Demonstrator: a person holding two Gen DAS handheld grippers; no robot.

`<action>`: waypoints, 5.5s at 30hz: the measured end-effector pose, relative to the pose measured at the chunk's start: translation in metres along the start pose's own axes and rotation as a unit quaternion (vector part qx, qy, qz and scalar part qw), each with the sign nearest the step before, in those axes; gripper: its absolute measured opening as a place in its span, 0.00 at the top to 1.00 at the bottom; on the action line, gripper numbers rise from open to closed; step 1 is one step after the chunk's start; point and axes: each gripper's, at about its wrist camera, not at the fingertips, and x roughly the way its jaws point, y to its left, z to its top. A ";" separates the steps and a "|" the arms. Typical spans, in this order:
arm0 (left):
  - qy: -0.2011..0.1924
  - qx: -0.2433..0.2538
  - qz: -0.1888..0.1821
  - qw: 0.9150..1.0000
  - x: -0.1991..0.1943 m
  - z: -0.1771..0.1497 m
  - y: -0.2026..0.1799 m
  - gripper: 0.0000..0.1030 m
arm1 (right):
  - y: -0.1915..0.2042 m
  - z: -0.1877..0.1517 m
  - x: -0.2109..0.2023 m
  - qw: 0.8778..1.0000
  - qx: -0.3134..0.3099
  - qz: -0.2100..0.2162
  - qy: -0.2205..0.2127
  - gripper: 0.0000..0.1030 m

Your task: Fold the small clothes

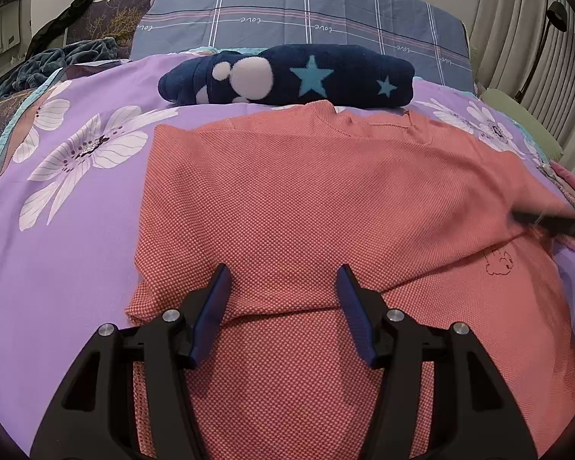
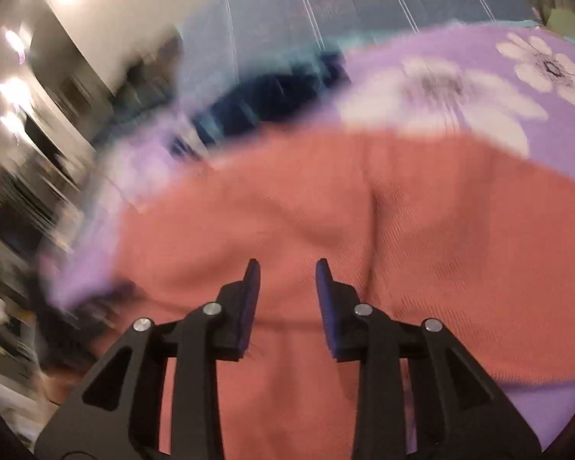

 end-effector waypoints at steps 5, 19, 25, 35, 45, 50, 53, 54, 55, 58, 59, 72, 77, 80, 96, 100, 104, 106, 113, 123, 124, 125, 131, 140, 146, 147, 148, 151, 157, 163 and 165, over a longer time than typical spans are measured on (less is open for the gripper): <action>0.000 0.001 0.001 1.000 0.000 0.000 0.000 0.43 | 0.003 -0.014 -0.038 0.999 0.002 -0.022 -0.049 0.67; 0.001 0.015 0.003 1.000 0.000 -0.001 -0.006 0.34 | -0.237 -0.131 -0.219 0.862 0.395 -0.126 -0.290 0.54; -0.007 0.019 0.010 1.000 -0.004 0.000 -0.007 0.34 | -0.269 -0.122 -0.201 0.848 0.432 -0.096 -0.290 0.72; -0.037 -0.022 -0.050 0.998 -0.012 0.031 -0.009 0.36 | -0.140 -0.026 -0.168 0.911 0.275 0.075 -0.297 0.97; -0.024 -0.018 -0.090 0.995 -0.013 0.020 -0.015 0.36 | 0.053 0.016 -0.048 0.966 0.075 0.210 -0.128 0.97; -0.032 -0.031 -0.117 0.992 -0.020 0.021 -0.018 0.36 | 0.061 -0.006 -0.011 0.977 0.067 0.191 -0.064 0.97; -0.027 -0.044 -0.164 0.985 -0.019 0.026 -0.026 0.36 | 0.058 -0.021 -0.005 0.979 0.066 0.187 -0.045 0.97; -0.024 -0.046 -0.178 0.983 -0.018 0.027 -0.030 0.36 | 0.058 -0.025 -0.004 0.980 0.061 0.184 -0.042 0.97; -0.019 -0.042 -0.190 0.981 -0.016 0.030 -0.037 0.36 | 0.054 -0.024 -0.004 0.981 0.055 0.183 -0.041 0.96; -0.015 -0.011 -0.187 0.982 -0.013 0.037 -0.057 0.36 | 0.057 -0.024 -0.010 0.982 0.034 0.183 -0.046 0.93; -0.013 -0.002 -0.186 0.983 -0.011 0.039 -0.063 0.35 | 0.057 -0.026 -0.013 0.981 0.029 0.184 -0.049 0.89; 0.038 -0.010 -0.247 0.968 0.019 0.050 -0.095 0.30 | 0.046 -0.046 -0.001 0.980 0.018 0.198 -0.020 0.75; 0.057 0.039 -0.206 0.976 0.028 0.055 -0.127 0.23 | 0.039 -0.049 0.000 0.976 0.032 0.213 -0.022 0.75; 0.073 0.066 -0.144 0.985 0.041 0.055 -0.138 0.26 | 0.041 -0.050 -0.002 0.978 0.025 0.207 -0.025 0.74; -0.061 0.018 -0.237 0.969 -0.062 0.109 -0.102 0.90 | 0.002 -0.056 -0.046 0.979 0.065 0.160 -0.105 0.58; -0.093 0.037 -0.241 0.965 -0.089 0.122 -0.106 0.90 | -0.020 -0.052 -0.051 0.977 0.103 0.140 -0.127 0.58; -0.104 0.031 -0.227 0.968 -0.096 0.126 -0.094 0.90 | -0.034 -0.050 -0.035 0.976 0.143 0.119 -0.113 0.61; -0.105 0.015 -0.216 0.971 -0.096 0.124 -0.078 0.90 | -0.038 -0.051 -0.034 0.975 0.149 0.123 -0.110 0.61; -0.102 -0.066 -0.178 0.977 -0.087 0.111 -0.001 0.90 | -0.028 -0.050 -0.031 0.981 0.125 0.100 -0.109 0.57; 0.016 -0.104 -0.184 0.977 0.008 0.067 0.009 0.50 | -0.012 -0.052 -0.032 0.986 0.095 0.081 -0.108 0.46; 0.028 -0.101 -0.182 0.978 0.019 0.065 0.003 0.50 | -0.012 -0.052 -0.032 0.986 0.093 0.082 -0.108 0.44; 0.040 -0.092 -0.167 0.981 0.032 0.064 -0.004 0.50 | -0.010 -0.051 -0.031 0.987 0.091 0.082 -0.107 0.42; 0.022 -0.104 -0.149 0.983 0.032 0.075 -0.013 0.97 | -0.001 -0.048 -0.028 0.992 0.071 0.047 -0.097 0.45; -0.101 -0.028 -0.117 0.988 -0.081 0.095 -0.011 0.97 | 0.021 -0.045 -0.021 0.996 0.011 -0.057 -0.074 0.61; -0.105 -0.038 -0.086 0.990 -0.090 0.086 0.012 0.97 | 0.022 -0.045 -0.021 0.995 0.009 -0.065 -0.075 0.64; -0.102 -0.041 -0.080 0.991 -0.088 0.083 0.016 0.97 | 0.023 -0.045 -0.022 0.995 0.006 -0.065 -0.073 0.64; -0.098 -0.042 -0.072 0.992 -0.083 0.082 0.021 0.97 | 0.025 -0.045 -0.023 0.996 0.000 -0.063 -0.067 0.61; -0.071 -0.032 -0.045 0.996 -0.061 0.071 0.029 0.97 | 0.031 -0.047 -0.032 0.997 -0.029 -0.054 -0.038 0.55; 0.013 -0.061 0.007 0.998 -0.005 0.039 0.053 0.90 | 0.008 -0.041 -0.080 0.998 0.002 0.010 -0.069 0.57; -0.043 -0.060 0.039 0.997 -0.033 0.046 0.033 0.68 | -0.008 -0.023 -0.068 0.995 0.020 -0.038 -0.091 0.74; -0.049 -0.013 0.030 0.998 -0.034 0.050 0.010 0.59 | 0.002 -0.026 -0.051 0.996 -0.007 -0.052 -0.073 0.74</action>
